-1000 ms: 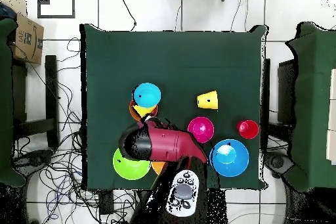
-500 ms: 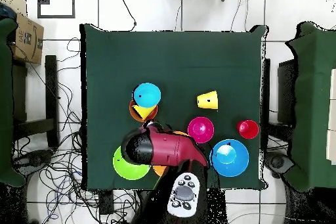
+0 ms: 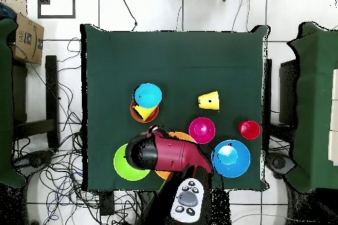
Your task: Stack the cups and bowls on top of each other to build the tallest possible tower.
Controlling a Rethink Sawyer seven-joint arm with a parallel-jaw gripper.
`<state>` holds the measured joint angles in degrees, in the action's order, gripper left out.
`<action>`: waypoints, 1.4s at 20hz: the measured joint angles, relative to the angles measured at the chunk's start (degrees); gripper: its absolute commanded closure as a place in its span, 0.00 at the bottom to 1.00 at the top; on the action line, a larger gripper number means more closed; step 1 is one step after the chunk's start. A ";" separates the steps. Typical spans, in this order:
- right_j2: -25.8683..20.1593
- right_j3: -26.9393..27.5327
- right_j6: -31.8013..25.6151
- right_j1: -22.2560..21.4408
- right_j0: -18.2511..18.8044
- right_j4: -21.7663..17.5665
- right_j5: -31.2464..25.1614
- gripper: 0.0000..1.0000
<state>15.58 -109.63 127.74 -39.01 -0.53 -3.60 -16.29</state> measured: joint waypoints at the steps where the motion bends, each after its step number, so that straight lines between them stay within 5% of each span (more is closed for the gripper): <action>1: 0.04 -0.02 0.00 0.13 0.01 0.01 0.05 0.00; 28: 0.18 -0.04 0.09 7.32 -3.94 3.12 6.54 0.00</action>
<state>15.76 -109.67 127.84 -31.69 -4.47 -0.48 -9.75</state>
